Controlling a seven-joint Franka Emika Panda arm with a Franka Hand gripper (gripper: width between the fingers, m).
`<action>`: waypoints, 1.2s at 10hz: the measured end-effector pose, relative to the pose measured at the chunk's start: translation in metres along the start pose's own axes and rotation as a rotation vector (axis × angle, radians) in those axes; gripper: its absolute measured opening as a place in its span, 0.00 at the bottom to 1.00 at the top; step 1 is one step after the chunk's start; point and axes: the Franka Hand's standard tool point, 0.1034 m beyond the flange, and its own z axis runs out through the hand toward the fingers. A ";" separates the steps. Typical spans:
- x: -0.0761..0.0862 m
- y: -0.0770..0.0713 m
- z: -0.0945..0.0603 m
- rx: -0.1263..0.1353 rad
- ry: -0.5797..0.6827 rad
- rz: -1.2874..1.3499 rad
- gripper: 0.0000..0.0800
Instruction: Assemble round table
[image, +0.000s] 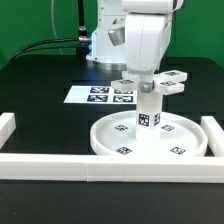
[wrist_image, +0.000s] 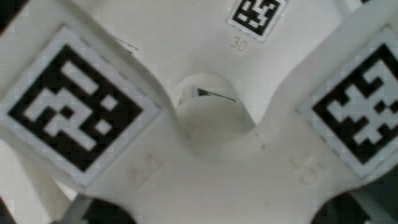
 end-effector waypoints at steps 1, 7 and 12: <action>0.001 0.000 0.000 -0.006 0.004 0.157 0.56; 0.006 0.000 0.000 -0.042 0.052 0.947 0.56; 0.006 0.000 0.000 -0.019 0.074 1.318 0.56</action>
Offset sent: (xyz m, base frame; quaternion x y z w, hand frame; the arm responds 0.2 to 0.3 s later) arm -0.0102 0.0129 -0.0036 -0.0018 0.0080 0.3602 0.9328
